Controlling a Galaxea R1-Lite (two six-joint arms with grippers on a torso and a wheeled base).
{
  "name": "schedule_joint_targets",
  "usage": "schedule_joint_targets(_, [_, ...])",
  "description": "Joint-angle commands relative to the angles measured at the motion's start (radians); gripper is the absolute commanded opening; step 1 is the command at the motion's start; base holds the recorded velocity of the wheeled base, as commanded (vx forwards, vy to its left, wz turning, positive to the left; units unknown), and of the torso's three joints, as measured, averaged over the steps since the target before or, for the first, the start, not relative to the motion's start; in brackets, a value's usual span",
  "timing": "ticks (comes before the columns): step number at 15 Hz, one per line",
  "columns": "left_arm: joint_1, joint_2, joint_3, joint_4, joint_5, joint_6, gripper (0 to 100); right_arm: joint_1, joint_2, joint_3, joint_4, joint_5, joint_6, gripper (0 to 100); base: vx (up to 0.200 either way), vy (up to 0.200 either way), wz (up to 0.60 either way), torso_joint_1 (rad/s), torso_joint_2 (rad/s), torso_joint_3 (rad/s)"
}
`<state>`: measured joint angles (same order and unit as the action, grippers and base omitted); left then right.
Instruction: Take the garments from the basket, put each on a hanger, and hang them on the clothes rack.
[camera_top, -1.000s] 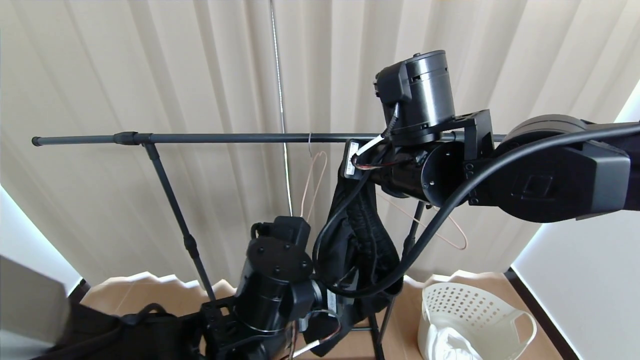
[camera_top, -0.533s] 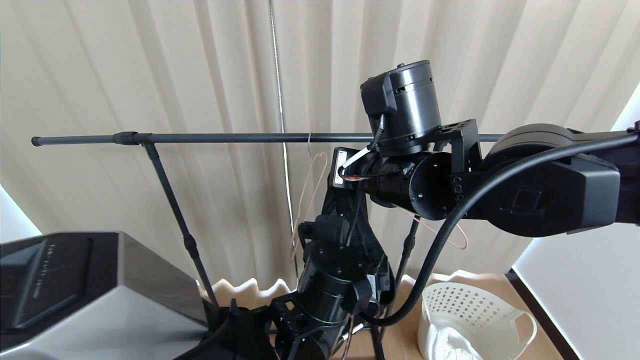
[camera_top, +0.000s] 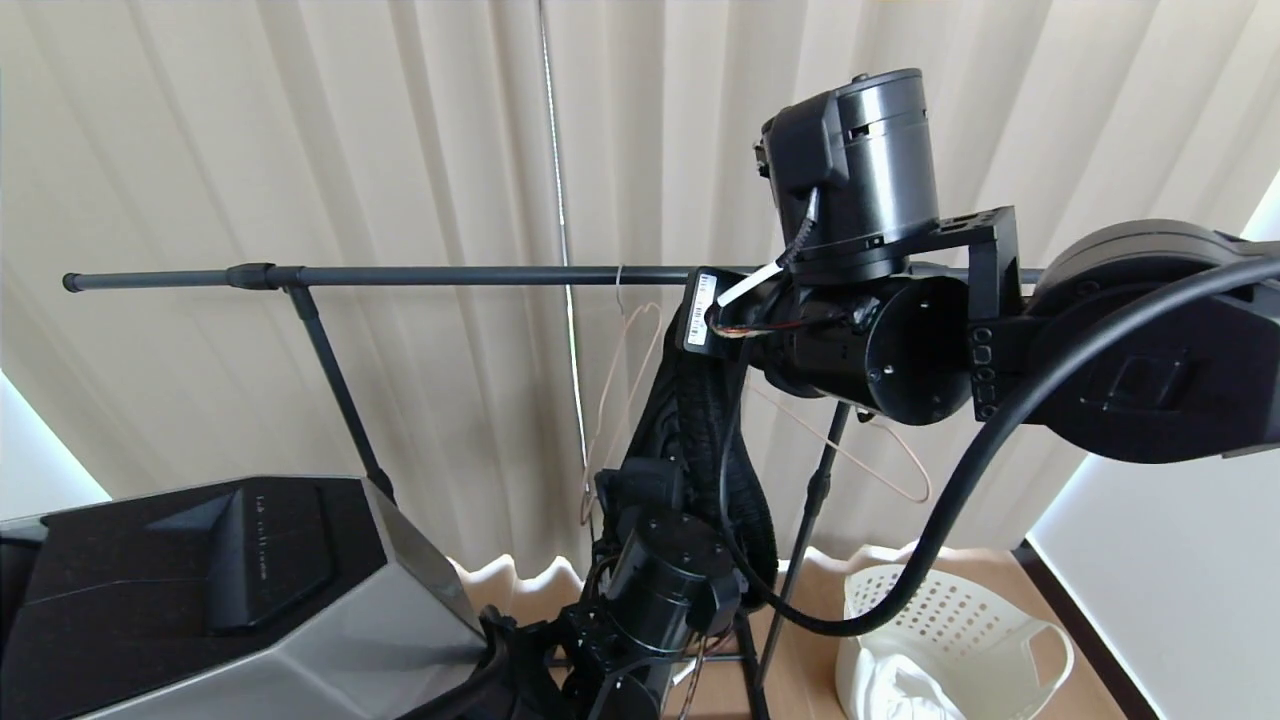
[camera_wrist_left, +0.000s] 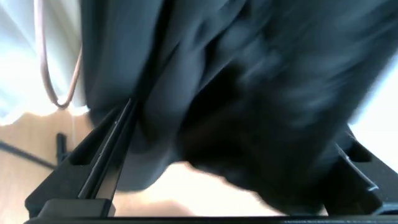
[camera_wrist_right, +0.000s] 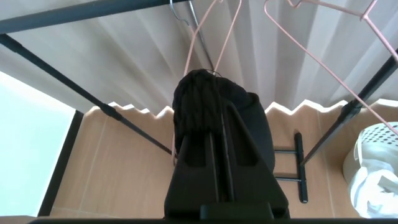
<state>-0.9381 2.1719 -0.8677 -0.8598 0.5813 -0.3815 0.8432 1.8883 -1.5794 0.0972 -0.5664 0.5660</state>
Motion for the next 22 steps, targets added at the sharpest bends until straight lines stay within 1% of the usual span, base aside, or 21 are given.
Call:
schedule_joint_targets(1, [0.001,0.02,0.006,-0.001,0.0,0.0,100,-0.003,-0.026,0.001,-0.001,0.0,0.0,0,0.0,0.0,0.0,0.0,0.0,0.0])
schedule_joint_targets(6, [-0.005,0.022,0.053,-0.002,0.0,0.0,100,-0.062,-0.037,0.002,-0.002,0.0,0.0,0,0.0,0.0,0.0,0.0,0.0,0.0])
schedule_joint_targets(9, [-0.005,0.005,0.068,-0.005,0.0,-0.005,100,-0.119,-0.035,0.005,-0.002,0.002,0.003,0,0.0,0.0,0.0,0.0,0.0,0.0])
schedule_joint_targets(11, [-0.008,-0.014,0.076,-0.007,-0.001,-0.005,100,-0.15,-0.037,0.038,-0.048,0.0,0.002,0,0.0,0.0,0.0,0.0,0.0,0.0])
schedule_joint_targets(12, [-0.011,-0.018,0.079,-0.012,-0.001,-0.005,0,-0.158,-0.038,0.056,-0.071,0.0,0.0,0,0.0,0.0,0.0,0.0,0.0,0.0])
schedule_joint_targets(13, [-0.016,-0.026,0.099,-0.028,-0.003,-0.004,0,-0.182,-0.051,0.096,-0.12,0.002,-0.005,0,0.0,0.0,0.0,0.0,0.0,0.0])
schedule_joint_targets(15, [-0.022,-0.055,0.145,-0.056,-0.011,-0.002,0,-0.214,-0.052,0.139,-0.151,0.003,-0.005,0,0.0,0.0,0.0,0.0,0.0,0.0])
schedule_joint_targets(17, [-0.024,-0.112,0.165,-0.064,-0.014,0.0,0,-0.24,-0.057,0.159,-0.16,0.003,-0.009,0,0.0,0.0,0.0,0.0,0.0,0.0])
schedule_joint_targets(18, [-0.018,-0.144,0.171,-0.064,-0.031,0.009,0,-0.25,-0.069,0.168,-0.157,0.003,-0.02,0,0.0,0.0,0.0,0.0,0.0,0.0])
schedule_joint_targets(20, [0.024,-0.207,0.18,-0.059,-0.077,0.032,0,-0.253,-0.113,0.214,-0.16,0.016,-0.069,0,0.0,0.0,0.0,0.0,0.0,0.0])
schedule_joint_targets(21, [0.068,-0.256,0.179,-0.039,-0.121,0.072,0,-0.254,-0.166,0.272,-0.16,0.046,-0.143,0,0.0,0.0,0.0,0.0,0.0,0.0])
schedule_joint_targets(22, [0.09,-0.281,0.167,-0.015,-0.136,0.079,0,-0.254,-0.201,0.315,-0.162,0.074,-0.189,0,0.0,0.0,0.0,0.0,0.0,0.0])
